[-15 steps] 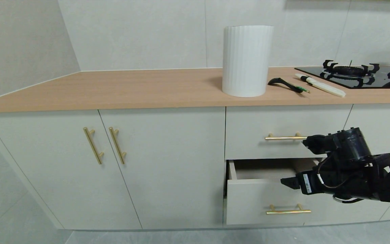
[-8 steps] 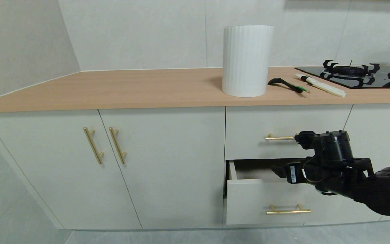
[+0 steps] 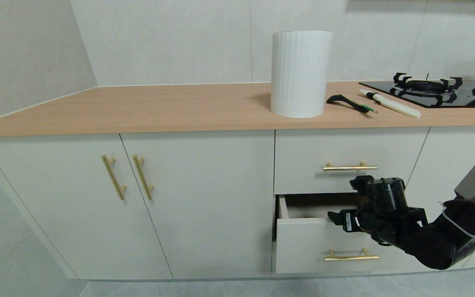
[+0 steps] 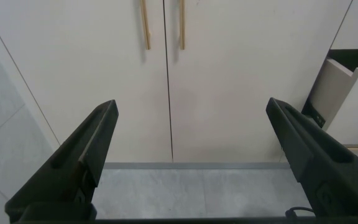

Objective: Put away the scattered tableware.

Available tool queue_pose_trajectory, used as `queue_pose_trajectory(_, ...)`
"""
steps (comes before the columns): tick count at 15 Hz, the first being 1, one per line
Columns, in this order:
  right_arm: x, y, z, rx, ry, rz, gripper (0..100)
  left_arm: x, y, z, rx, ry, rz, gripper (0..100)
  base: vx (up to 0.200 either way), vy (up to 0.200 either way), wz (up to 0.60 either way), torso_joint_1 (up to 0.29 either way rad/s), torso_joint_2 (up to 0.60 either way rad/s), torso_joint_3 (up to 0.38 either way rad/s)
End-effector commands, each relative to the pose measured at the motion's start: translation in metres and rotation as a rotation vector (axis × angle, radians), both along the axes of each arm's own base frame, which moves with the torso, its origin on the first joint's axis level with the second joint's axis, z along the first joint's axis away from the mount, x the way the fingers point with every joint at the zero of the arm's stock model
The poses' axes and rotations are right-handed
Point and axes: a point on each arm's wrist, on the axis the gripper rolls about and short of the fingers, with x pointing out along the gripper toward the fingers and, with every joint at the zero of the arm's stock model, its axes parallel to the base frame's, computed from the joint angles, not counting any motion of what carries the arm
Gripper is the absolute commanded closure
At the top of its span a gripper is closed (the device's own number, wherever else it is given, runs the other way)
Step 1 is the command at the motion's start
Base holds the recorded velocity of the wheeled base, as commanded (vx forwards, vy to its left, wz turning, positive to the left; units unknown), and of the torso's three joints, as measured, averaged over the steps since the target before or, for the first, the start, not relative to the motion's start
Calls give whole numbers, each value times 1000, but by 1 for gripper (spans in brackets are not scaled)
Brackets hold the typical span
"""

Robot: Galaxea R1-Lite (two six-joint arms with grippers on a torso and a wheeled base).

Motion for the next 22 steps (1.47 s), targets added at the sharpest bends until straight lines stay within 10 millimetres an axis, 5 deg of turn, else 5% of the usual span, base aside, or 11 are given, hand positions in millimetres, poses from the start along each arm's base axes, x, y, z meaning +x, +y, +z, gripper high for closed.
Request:
queue_pose_trajectory(1,1,-1,-9,-9,28,-2,0,0,0,0,0,0,1,0,0,0,0,0,0,0)
queue_pose_trajectory(8,-11,-4,5,-20,82,13,0,0,0,0,0,0,1,0,0,0,0,0,0,0)
queue_pose_trajectory(18,-53,-11,41,-23,335,191,0,0,0,0,0,0,1,0,0,0,0,0,0,0)
queue_pose_trajectory(22,-66,-8,41,-90,447,261,0,0,0,0,0,0,1,0,0,0,0,0,0,0)
